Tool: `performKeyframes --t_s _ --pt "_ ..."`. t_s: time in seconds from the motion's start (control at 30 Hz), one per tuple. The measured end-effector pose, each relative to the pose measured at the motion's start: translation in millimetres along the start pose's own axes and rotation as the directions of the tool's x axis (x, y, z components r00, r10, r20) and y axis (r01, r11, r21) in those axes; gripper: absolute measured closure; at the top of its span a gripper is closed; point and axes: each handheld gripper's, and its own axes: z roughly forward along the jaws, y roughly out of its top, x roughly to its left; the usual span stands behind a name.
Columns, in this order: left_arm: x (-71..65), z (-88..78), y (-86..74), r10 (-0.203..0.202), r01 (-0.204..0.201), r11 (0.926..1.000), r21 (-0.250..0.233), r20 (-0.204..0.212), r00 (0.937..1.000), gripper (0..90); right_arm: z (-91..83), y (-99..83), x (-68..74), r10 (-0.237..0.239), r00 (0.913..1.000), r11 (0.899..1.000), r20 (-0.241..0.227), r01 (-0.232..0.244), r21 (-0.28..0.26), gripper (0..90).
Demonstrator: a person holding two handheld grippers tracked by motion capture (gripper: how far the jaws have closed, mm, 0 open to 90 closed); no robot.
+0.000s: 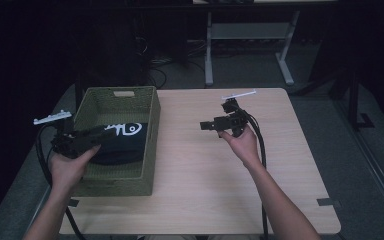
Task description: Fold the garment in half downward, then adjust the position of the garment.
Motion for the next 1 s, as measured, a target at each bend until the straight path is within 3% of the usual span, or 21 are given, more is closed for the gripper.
performKeyframes --t_s 1.0 --pt "-28.4 37.3 -9.0 0.013 -0.016 0.9995 0.028 0.077 0.9969 30.2 -30.0 -34.4 -41.7 0.071 0.9964 0.997 0.047 -0.071 -0.005 28.5"
